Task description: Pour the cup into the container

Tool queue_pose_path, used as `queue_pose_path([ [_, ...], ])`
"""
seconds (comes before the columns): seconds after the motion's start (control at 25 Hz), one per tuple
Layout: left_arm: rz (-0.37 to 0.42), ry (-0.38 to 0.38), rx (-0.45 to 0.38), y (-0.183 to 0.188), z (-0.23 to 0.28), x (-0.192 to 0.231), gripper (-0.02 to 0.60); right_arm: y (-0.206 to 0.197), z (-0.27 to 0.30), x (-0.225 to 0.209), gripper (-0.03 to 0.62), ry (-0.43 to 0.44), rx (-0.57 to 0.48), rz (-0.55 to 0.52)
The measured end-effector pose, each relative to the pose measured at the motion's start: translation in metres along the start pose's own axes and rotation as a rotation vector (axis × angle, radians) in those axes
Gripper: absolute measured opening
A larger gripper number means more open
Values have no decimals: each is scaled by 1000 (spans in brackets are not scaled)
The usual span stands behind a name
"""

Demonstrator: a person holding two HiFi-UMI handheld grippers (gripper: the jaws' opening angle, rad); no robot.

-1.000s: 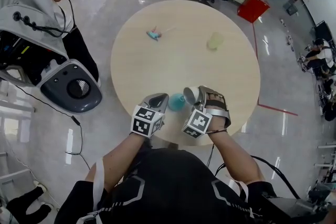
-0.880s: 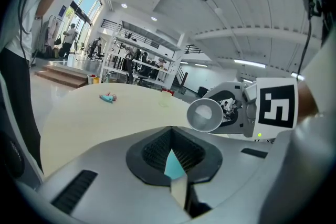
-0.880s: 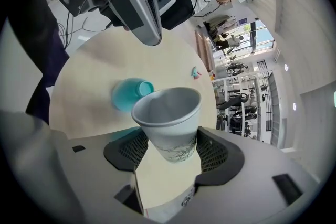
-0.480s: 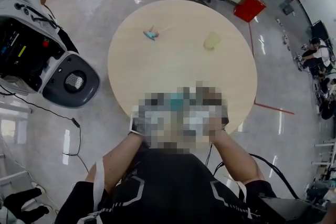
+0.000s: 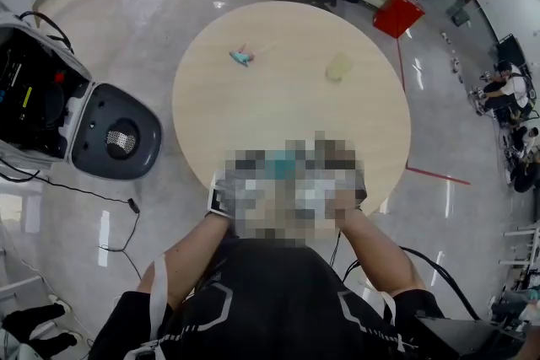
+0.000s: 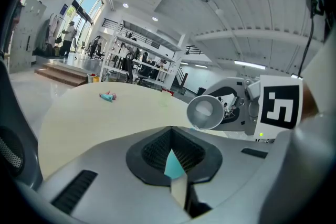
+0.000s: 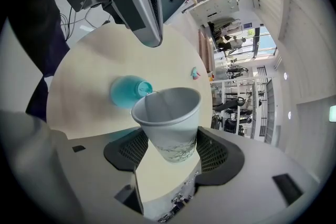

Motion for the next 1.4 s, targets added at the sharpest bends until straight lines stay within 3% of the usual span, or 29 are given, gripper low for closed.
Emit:
queue_pose_path([
  [1.2, 9, 2, 13, -1, -2, -1, 0, 4, -4, -2, 295, -15, -15, -43],
  [1.4, -5, 8, 11, -4, -3, 1, 0, 0, 2, 7, 295, 6, 22, -33],
])
Point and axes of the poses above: the fingertips, and each gripper's own axes: z forward along the fingers, x to its left, y out of its top, the point moved 10 cm from there along -z, backward along the fingers, and after that the axes turned 7 degrees about -x, right-handed, at the moved point
